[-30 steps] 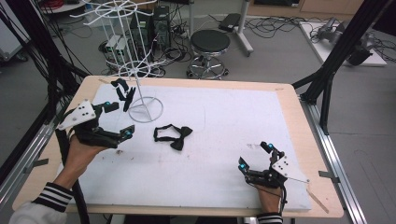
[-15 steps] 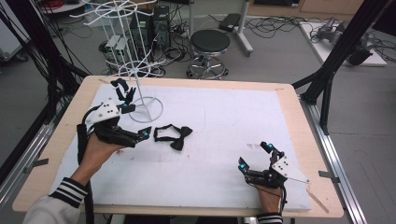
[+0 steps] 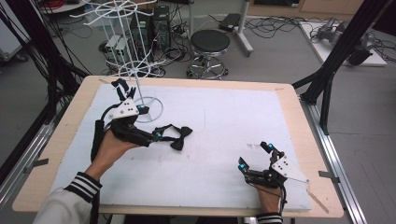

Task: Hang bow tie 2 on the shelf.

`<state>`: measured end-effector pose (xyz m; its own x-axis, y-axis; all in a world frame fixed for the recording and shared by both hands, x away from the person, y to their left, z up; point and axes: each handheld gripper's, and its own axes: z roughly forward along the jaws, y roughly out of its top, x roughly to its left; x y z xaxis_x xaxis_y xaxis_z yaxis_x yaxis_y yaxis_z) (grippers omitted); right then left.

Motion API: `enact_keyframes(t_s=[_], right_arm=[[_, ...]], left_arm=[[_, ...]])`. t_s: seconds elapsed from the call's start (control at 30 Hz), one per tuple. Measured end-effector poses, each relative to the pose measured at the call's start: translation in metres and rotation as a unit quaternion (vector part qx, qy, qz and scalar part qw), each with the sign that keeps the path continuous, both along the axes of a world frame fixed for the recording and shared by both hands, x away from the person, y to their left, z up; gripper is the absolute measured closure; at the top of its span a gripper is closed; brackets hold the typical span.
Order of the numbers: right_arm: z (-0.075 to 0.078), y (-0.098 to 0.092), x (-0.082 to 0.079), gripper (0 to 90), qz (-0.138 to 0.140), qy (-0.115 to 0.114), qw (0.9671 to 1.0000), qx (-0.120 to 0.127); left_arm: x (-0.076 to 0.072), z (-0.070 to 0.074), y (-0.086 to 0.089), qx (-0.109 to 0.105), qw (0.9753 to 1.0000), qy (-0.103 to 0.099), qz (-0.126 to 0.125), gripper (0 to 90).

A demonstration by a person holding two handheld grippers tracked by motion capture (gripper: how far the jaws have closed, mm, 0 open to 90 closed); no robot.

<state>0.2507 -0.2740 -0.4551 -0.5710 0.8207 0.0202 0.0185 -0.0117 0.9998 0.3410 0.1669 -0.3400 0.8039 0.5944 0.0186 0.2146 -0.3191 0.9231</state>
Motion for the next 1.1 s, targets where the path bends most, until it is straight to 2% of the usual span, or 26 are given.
enact_keyframes(t_s=[0.23,0.33,0.6,0.83,1.1], right_arm=[[0.0,0.0,0.0,0.7,-0.001,-0.006,1.0,-0.004],[0.0,0.0,0.0,0.7,-0.001,-0.004,1.0,-0.002],[0.0,0.0,0.0,0.7,-0.002,-0.004,1.0,-0.004],[0.0,0.0,0.0,0.7,-0.001,-0.004,1.0,-0.003],[0.0,0.0,0.0,0.7,-0.001,-0.003,1.0,-0.001]], left_arm=[[0.007,-0.001,-0.014,0.009,0.9999,0.012,-0.001,1.7],[0.011,-0.005,-0.021,0.028,0.9994,0.023,-0.002,1.7],[0.019,-0.011,-0.036,0.046,0.9981,0.042,0.003,1.7],[0.028,-0.013,-0.052,0.07,0.9958,0.059,0.002,1.7],[0.037,-0.023,-0.067,0.092,0.9926,0.08,-0.002,1.8]])
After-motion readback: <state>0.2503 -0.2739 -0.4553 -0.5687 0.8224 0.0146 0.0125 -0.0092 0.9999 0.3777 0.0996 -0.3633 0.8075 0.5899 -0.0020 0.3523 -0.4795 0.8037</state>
